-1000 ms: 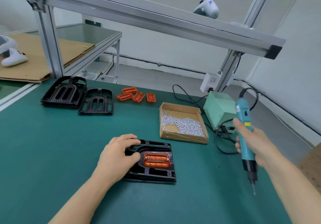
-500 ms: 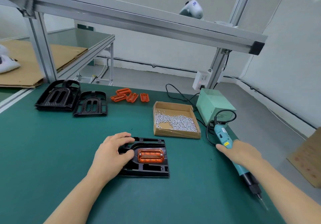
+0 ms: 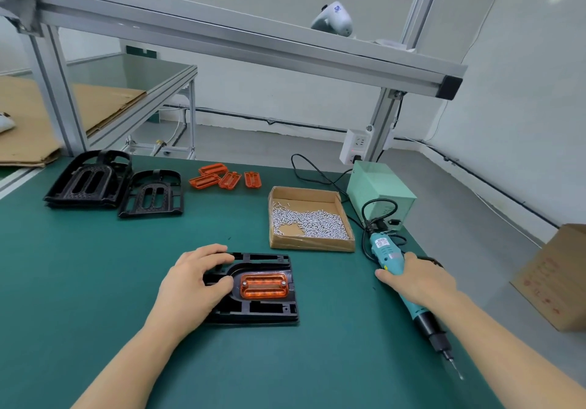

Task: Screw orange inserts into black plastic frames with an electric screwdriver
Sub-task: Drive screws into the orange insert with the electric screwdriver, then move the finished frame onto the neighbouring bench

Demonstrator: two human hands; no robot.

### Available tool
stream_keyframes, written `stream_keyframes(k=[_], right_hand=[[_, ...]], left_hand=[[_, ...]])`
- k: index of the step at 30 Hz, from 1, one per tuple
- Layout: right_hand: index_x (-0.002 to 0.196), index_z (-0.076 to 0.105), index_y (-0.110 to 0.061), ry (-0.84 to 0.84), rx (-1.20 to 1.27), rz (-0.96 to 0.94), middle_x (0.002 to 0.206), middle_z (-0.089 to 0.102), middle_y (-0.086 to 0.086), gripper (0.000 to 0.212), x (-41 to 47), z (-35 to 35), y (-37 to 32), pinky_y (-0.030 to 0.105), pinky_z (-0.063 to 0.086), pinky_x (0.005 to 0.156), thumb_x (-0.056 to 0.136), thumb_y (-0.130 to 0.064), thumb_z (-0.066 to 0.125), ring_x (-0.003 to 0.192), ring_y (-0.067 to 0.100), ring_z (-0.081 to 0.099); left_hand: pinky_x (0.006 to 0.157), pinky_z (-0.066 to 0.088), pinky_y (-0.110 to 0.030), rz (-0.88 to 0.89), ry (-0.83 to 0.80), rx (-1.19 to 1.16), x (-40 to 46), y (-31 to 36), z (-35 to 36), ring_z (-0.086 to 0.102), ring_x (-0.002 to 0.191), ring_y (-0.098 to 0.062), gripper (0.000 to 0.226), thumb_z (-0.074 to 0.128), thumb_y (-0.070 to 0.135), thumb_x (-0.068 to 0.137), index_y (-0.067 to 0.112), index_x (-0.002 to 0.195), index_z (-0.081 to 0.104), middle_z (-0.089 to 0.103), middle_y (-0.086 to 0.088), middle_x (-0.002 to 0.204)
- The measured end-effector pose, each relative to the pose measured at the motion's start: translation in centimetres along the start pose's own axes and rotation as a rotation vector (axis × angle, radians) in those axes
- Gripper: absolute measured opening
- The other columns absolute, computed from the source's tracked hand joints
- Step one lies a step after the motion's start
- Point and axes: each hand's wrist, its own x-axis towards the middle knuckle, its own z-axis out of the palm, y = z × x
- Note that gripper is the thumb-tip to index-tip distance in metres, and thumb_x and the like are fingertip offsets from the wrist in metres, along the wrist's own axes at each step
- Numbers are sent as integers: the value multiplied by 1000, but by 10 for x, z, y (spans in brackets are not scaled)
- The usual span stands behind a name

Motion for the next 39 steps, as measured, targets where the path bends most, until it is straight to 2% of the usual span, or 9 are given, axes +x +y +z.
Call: stream_keyframes(k=[4, 13, 16, 18, 22, 25, 29, 34, 39], right_hand=[[118, 44, -17, -1, 17, 8, 103, 61, 0, 64, -3, 0, -2, 30, 48, 75, 85, -72, 41, 92, 21, 60], [115, 46, -19, -5, -83, -11, 101, 60, -2, 64, -3, -14, -7, 29, 47, 70, 86, -75, 36, 91, 18, 59], [117, 49, -17, 152, -127, -45, 110, 59, 1, 61, -12, -23, -14, 29, 41, 68, 89, -70, 36, 95, 20, 58], [123, 50, -17, 299, -160, -111, 118, 58, 3, 60, -21, -33, -23, 32, 41, 75, 93, -66, 34, 105, 22, 57], [138, 40, -15, 434, -18, -418, 130, 56, 3, 54, -37, -45, -52, 35, 39, 93, 99, -53, 34, 118, 22, 52], [147, 30, -14, 343, 137, -714, 144, 46, 4, 54, -51, -45, -79, 33, 29, 107, 101, -42, 39, 130, 21, 41], [152, 22, -16, 194, 151, -958, 156, 30, 1, 56, -62, -30, -117, 29, 14, 116, 103, -38, 38, 141, 16, 25], [153, 19, -16, 85, 139, -1070, 159, 24, 1, 57, -64, -12, -153, 29, 14, 117, 104, -38, 37, 145, 16, 20], [153, 21, -16, 2, 140, -1075, 157, 29, 1, 55, -64, -1, -170, 32, 22, 116, 104, -36, 37, 143, 18, 25]], left_hand=[[91, 32, -22, 0, -4, 12, 0, 0, 0, 41, 116, 0, 30, 66, 16, 82, 31, 108, 68, 51, 30, 118], [90, 31, -19, -1, -25, 2, 1, 2, -2, 39, 117, 1, 30, 66, 17, 83, 33, 109, 67, 52, 27, 121], [95, 29, -21, -2, -35, -27, 0, 3, -5, 36, 122, 1, 31, 68, 20, 83, 36, 109, 65, 51, 25, 125], [104, 27, -26, -4, -30, -55, 0, 5, -8, 35, 126, -1, 31, 70, 24, 82, 36, 111, 65, 51, 21, 129], [115, 23, -39, 11, -7, -72, -2, 13, -17, 33, 131, -2, 36, 73, 30, 81, 35, 115, 63, 48, 21, 133], [117, 18, -41, 19, -27, -57, -11, 16, -23, 25, 137, -2, 45, 73, 36, 79, 36, 122, 59, 42, 22, 138], [119, 8, -35, 8, -63, -24, -29, 12, -30, 11, 140, 3, 68, 77, 45, 69, 42, 130, 46, 30, 27, 144], [117, -2, -28, -21, -117, 94, -44, 7, -30, -5, 142, 2, 102, 78, 55, 64, 44, 144, 16, 5, 30, 147], [117, -3, -30, -55, -95, 169, -45, 3, -26, -4, 143, -3, 107, 73, 59, 68, 37, 149, 7, 1, 22, 154]])
